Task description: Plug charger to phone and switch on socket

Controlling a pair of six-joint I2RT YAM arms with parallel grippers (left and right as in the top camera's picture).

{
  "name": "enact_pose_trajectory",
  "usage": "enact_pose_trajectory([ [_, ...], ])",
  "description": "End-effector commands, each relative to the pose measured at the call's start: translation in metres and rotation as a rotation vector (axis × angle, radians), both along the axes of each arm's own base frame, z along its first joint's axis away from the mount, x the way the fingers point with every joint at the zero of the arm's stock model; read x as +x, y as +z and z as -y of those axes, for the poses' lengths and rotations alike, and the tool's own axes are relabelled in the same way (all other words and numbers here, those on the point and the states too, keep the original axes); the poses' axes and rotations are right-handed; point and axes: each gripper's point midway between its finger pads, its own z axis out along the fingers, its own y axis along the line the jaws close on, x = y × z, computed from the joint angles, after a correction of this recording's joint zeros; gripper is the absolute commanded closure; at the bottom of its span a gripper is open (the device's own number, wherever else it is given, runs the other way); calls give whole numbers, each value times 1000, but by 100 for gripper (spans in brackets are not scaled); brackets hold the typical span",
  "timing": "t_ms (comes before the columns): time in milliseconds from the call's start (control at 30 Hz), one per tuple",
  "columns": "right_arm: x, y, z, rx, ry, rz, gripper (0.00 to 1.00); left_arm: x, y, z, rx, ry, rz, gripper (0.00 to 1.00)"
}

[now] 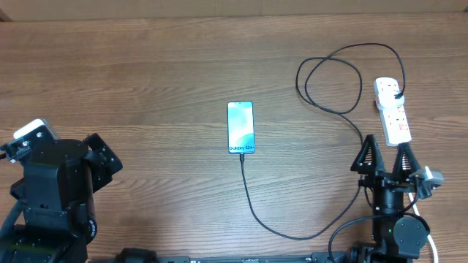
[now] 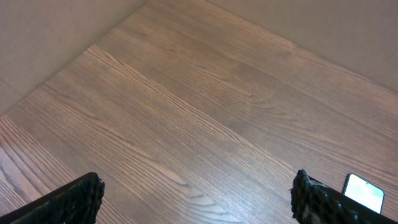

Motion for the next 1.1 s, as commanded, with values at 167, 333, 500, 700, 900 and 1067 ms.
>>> enact_pose_trajectory([
  [167, 2, -4, -25, -180, 84, -17, 0, 0, 0, 0, -14, 11, 7, 0],
  [333, 7, -35, -27, -172, 99, -100, 0, 0, 0, 0, -14, 11, 7, 0],
  [500, 7, -55, -28, -193, 108, -180, 0, 0, 0, 0, -14, 11, 7, 1],
  [700, 7, -58, -28, -271, 104, -196, 0, 0, 0, 0, -14, 11, 7, 0],
  [900, 7, -59, -28, -266, 104, -196, 0, 0, 0, 0, -14, 11, 7, 0],
  [1067, 7, -58, -28, -267, 104, -196, 0, 0, 0, 0, -14, 11, 7, 0],
])
